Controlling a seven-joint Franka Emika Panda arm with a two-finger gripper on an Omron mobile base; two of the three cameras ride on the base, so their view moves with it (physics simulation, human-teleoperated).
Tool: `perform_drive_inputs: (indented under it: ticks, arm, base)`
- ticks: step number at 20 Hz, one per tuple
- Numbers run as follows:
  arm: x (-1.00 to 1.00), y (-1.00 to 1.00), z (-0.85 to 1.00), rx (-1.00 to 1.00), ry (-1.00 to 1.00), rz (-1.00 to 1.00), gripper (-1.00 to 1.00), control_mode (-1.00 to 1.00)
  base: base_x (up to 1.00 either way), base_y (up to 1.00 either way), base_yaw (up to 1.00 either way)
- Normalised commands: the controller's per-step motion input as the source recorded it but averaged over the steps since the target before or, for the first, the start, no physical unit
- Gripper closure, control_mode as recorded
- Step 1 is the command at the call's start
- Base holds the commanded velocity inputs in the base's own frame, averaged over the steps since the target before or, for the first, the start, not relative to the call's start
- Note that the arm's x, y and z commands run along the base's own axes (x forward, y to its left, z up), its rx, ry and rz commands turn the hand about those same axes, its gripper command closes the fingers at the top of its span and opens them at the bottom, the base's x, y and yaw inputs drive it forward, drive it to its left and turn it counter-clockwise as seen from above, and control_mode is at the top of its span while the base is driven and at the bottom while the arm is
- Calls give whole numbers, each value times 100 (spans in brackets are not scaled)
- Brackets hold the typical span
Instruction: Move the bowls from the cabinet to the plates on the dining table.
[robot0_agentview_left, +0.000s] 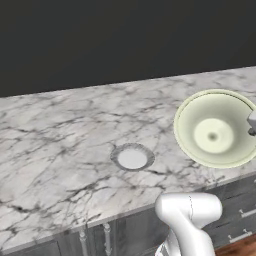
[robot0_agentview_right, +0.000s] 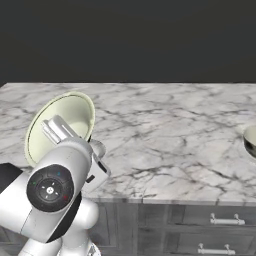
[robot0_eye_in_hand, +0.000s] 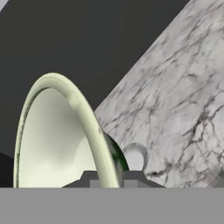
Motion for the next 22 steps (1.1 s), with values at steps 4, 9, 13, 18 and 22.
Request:
perform_drive_inputs:
  ticks: [4,9,13,18,22]
  arm:
    - [0,0,0,0,0,0,100,100]
    - [0,0,0,0,0,0,100,100]
    - [0,0,0,0,0,0,100,100]
    - [0,0,0,0,0,0,100,100]
    - [0,0,0,0,0,0,100,100]
  base:
    - [41,0,-1]
    - [51,0,-2]
    - [67,2,-3]
    - [77,0,-4]
    - [52,1,0]
